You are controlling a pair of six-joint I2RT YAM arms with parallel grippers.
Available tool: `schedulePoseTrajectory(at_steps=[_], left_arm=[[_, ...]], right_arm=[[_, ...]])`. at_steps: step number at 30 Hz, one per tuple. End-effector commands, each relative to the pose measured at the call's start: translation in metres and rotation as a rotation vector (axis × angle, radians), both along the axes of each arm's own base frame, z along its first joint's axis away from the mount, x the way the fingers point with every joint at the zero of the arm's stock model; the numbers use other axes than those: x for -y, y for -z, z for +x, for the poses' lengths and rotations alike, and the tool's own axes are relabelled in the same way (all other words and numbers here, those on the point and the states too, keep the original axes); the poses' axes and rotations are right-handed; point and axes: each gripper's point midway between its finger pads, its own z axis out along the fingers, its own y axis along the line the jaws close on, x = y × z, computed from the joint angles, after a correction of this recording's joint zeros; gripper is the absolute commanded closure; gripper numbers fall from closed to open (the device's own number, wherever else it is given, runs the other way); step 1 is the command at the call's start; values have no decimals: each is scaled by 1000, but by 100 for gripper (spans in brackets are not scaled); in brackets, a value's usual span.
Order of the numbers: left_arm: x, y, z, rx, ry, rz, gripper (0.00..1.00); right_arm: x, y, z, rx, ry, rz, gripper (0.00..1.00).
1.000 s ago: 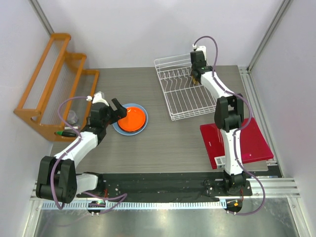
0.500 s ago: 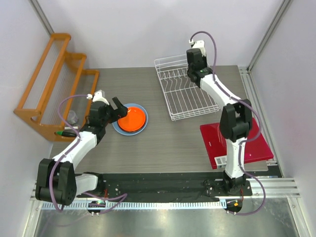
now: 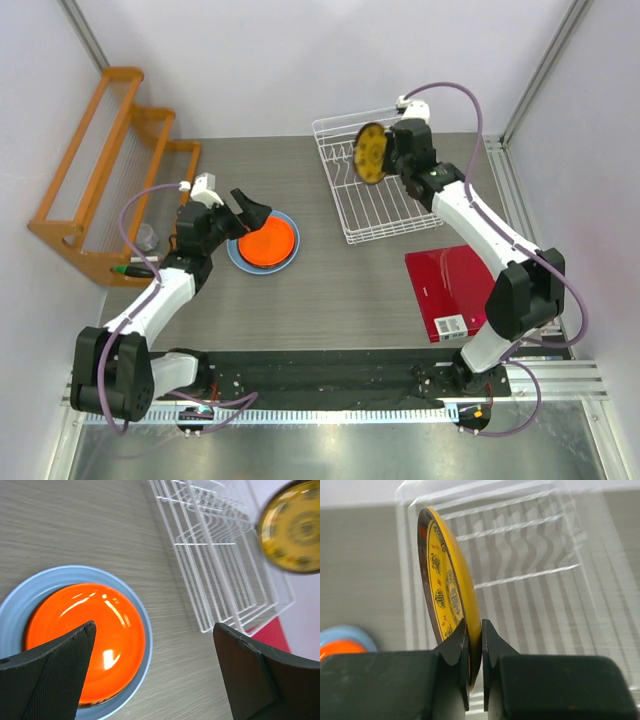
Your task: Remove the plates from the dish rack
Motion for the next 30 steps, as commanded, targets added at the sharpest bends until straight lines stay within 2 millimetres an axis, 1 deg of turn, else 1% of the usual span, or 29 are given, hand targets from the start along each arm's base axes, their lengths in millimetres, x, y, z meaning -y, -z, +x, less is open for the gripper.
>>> schedulePoseTrajectory(at_steps=[1, 4, 5, 7, 9, 10, 12, 14, 16, 22, 25, 26, 28, 29, 30], left_arm=[[22, -26, 5, 80, 97, -113, 1], [29, -29, 5, 97, 124, -150, 1], [30, -28, 6, 94, 129, -158, 0], [33, -28, 6, 94, 139, -177, 1], [35, -21, 7, 83, 149, -185, 0], [36, -23, 7, 92, 154, -192, 1], [38, -18, 8, 80, 159, -199, 0], [39, -17, 8, 79, 161, -206, 1], [40, -15, 9, 80, 163, -212, 1], [43, -20, 14, 90, 172, -232, 4], [46, -22, 16, 93, 184, -239, 16], [46, -21, 16, 90, 182, -239, 26], [46, -19, 16, 90, 183, -236, 42], [45, -15, 15, 82, 179, -233, 54], [45, -15, 15, 82, 178, -233, 60]], right_arm=[[-82, 11, -33, -76, -304, 298, 99], [-107, 20, -46, -106, -390, 398, 99], [-117, 21, -51, -118, -409, 438, 99], [-128, 28, -55, -131, -446, 485, 99], [-142, 27, -62, -139, -498, 558, 99], [-146, 28, -64, -146, -509, 579, 99], [-157, 27, -71, -156, -545, 622, 99], [-163, 30, -75, -172, -564, 642, 99], [-174, 27, -80, -177, -593, 673, 99], [-196, 27, -95, -201, -654, 750, 99], [-203, 31, -99, -212, -673, 759, 99], [-204, 33, -101, -220, -676, 766, 99], [-206, 32, -103, -224, -689, 779, 99], [-206, 34, -103, -230, -691, 784, 99], [-208, 34, -105, -232, -699, 790, 99]])
